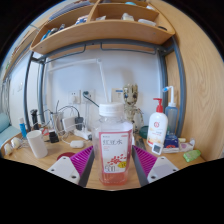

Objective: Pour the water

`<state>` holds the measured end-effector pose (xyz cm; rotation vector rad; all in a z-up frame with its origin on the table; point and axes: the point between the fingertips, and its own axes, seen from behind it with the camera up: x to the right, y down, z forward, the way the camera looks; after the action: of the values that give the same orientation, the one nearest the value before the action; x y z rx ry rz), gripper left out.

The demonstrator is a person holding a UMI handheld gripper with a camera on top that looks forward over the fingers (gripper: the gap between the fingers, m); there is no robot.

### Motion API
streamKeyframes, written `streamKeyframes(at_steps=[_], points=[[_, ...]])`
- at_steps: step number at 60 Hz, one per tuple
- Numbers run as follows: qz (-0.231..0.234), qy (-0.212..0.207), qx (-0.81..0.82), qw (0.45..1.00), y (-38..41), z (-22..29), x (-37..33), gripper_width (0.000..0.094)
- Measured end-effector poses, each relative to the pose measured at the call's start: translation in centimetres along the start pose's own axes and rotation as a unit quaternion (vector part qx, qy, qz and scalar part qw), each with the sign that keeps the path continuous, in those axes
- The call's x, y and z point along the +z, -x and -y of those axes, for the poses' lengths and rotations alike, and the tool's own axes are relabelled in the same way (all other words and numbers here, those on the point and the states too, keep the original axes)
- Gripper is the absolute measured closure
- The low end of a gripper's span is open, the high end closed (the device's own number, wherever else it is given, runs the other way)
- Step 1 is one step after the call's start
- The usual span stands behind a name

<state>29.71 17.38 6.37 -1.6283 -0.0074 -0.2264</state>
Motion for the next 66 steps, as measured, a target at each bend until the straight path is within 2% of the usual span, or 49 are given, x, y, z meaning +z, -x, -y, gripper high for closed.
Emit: streamKeyframes(at_steps=[2,3,4,11,19,35,46,57,66], points=[[-0.002,0.002,-0.002,1.000,-0.1,-0.2,0.2,0.0258],[-0.002,0.003,-0.004,1.000,0.0,-0.3,0.3,0.0245],[-0.003,0.004,-0.004,1.000,0.1,-0.3,0.4,0.0325],[-0.007,-0.002,-0.010,1.000,0.0,-0.2,0.5,0.0365],[-0.013,-0.005,-0.017,1.000,0.1,-0.2,0.6,0.0475],[-0.009,0.004,-0.063,0.998,1.7,0.1,0.5,0.0485],[-0.023,-0.009,-0.209,0.978,3.8,3.7,1.1,0.0484],[-0.043,-0.038,-0.422,0.905,7.5,7.5,2.8,0.0481],[-0.055,-0.072,-0.581,0.809,11.4,9.7,3.9,0.0482]])
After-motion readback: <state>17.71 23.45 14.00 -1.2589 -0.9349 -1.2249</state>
